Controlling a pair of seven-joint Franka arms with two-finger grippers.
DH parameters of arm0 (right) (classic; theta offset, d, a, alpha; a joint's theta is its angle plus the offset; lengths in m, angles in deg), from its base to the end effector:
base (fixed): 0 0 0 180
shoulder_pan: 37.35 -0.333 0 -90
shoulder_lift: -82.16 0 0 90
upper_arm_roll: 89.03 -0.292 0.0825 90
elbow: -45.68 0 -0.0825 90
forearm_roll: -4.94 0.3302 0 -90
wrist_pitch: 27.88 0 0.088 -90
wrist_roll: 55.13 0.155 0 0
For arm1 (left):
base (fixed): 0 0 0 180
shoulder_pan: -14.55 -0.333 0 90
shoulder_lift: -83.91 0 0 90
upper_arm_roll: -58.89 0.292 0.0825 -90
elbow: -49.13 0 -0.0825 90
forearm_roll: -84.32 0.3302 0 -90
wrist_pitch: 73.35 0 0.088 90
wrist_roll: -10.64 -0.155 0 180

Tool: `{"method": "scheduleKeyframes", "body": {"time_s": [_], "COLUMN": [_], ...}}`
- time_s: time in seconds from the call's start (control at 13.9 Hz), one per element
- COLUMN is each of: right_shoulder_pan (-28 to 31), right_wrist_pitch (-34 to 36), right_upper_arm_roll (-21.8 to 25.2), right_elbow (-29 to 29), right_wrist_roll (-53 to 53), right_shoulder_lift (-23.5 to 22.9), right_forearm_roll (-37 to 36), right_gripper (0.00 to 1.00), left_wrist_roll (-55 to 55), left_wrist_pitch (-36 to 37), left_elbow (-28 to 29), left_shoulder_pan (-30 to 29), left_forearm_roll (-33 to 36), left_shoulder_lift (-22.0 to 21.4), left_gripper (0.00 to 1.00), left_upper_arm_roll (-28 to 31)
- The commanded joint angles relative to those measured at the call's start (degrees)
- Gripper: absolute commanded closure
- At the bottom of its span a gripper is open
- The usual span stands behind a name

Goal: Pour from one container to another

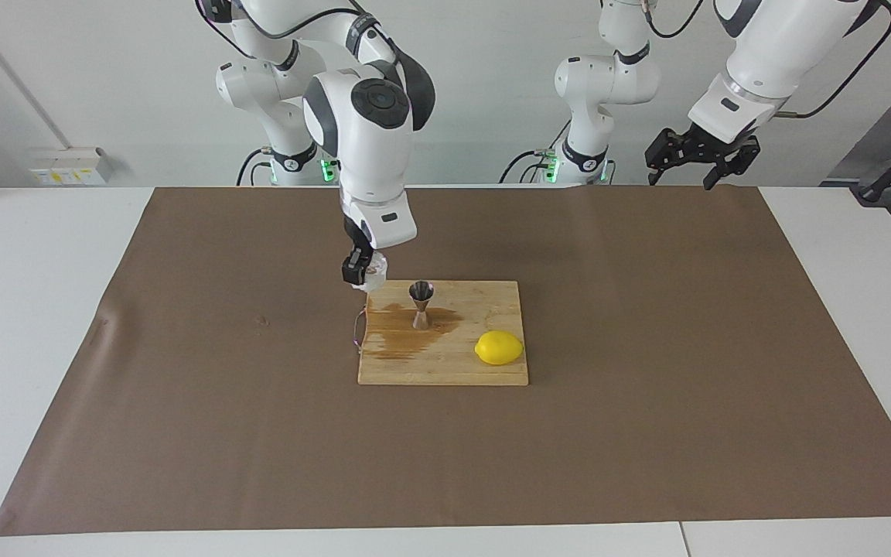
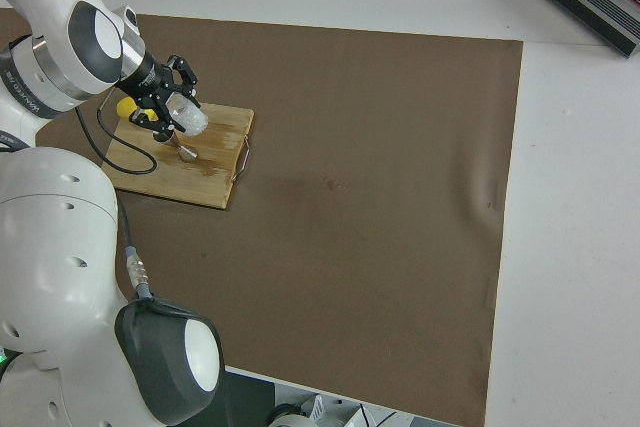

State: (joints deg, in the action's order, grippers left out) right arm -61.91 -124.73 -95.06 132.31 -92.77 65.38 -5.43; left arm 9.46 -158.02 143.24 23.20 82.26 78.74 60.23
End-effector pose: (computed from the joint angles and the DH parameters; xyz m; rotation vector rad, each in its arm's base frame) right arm 0.5097 0.2649 0.4307 2.4554 1.7159 -0.1822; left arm 0.4563 -0.0640 0.5588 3.0966 -0.2332 -0.1188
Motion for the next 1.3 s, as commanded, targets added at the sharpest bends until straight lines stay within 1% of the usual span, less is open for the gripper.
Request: {"method": "scheduleKeyframes", "body": {"time_s": [0.0,0.65,0.87,1.08,1.23], "right_shoulder_pan": [-0.04,-0.57,-2.5,-2.42,-1.63], "right_wrist_pitch": [1.4,0.78,0.96,1.4,1.57], "right_upper_arm_roll": [-0.12,-0.21,-0.56,-0.82,-2.05], "right_elbow": [-2.7,-2.61,-2.7,-2.7,-2.61], "right_wrist_roll": [0.91,1.0,1.0,1.0,0.91], "right_shoulder_lift": [-1.42,-4.14,-5.81,-5.81,-5.81], "right_forearm_roll": [-1.24,-4.66,-6.33,-6.51,-7.64], "right_gripper": [1.0,1.0,1.0,1.0,1.0], "left_wrist_roll": [-0.66,-0.75,-0.4,-0.39,-0.39], "left_wrist_pitch": [-2.16,-1.64,-1.64,-1.64,-1.64], "left_elbow": [0.37,0.72,1.07,1.07,1.16], "left_shoulder_pan": [0.14,0.14,0.05,0.05,0.05], "left_forearm_roll": [0.73,0.73,0.65,0.73,0.65], "left_shoulder_lift": [-0.55,-0.72,-0.9,-0.9,-0.9], "left_gripper": [0.0,0.0,0.0,0.0,0.0], "left_upper_arm_roll": [0.16,0.42,0.42,0.42,0.42]}}
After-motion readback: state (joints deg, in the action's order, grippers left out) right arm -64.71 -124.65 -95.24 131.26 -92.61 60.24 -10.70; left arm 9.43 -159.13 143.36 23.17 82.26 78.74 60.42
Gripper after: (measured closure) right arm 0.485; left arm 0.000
